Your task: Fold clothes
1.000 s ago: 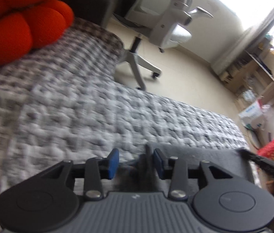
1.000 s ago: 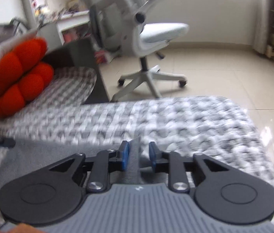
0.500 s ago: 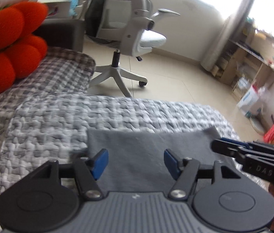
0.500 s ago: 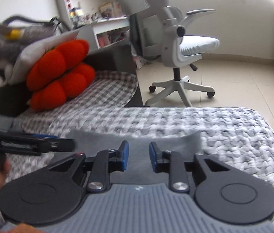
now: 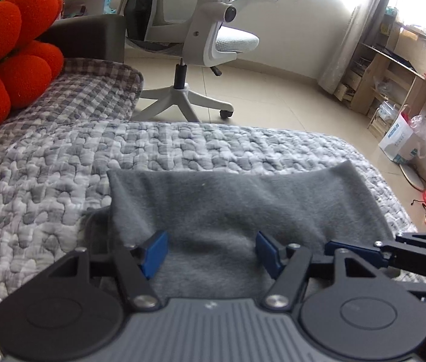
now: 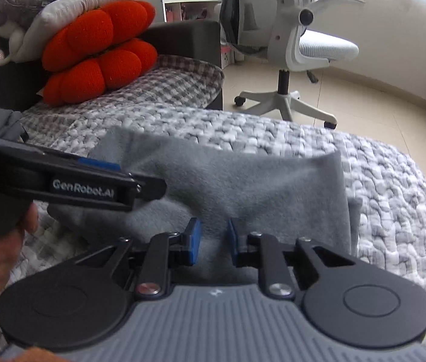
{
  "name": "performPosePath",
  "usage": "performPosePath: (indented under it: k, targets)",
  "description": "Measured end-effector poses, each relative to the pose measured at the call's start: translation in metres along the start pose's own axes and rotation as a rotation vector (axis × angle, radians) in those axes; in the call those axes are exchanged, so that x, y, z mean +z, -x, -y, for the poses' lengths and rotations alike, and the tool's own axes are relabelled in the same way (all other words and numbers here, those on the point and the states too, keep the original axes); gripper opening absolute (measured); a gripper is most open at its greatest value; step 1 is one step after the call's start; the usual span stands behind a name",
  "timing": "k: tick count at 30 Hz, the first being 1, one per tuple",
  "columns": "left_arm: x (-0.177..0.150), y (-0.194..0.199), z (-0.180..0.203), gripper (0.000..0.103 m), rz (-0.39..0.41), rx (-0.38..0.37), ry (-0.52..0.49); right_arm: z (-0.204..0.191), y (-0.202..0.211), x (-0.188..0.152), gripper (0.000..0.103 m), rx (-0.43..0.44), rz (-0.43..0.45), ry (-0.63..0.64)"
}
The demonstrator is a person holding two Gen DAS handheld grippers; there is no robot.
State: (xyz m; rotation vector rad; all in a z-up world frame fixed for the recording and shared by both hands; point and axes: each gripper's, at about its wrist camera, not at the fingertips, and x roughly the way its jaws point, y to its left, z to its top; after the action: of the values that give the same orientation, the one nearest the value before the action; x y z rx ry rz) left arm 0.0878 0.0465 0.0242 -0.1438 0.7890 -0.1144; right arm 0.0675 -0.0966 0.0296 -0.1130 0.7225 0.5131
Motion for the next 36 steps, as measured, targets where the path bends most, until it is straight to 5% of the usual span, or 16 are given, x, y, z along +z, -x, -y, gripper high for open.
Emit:
performPosePath:
  k: [10,22,36]
  targets:
    - [0.0,0.005,0.007,0.068,0.029,0.017,-0.015,0.011,0.014,-0.007,0.018,0.016,0.054,-0.026]
    - [0.007,-0.001,-0.022,0.067,0.013,0.024,0.061,0.057,0.021,-0.013,0.012,-0.078,-0.02,-0.151]
    - [0.016,-0.006,-0.033,0.067,0.02,-0.018,0.085,0.07,0.026,-0.016,0.012,-0.06,-0.09,-0.187]
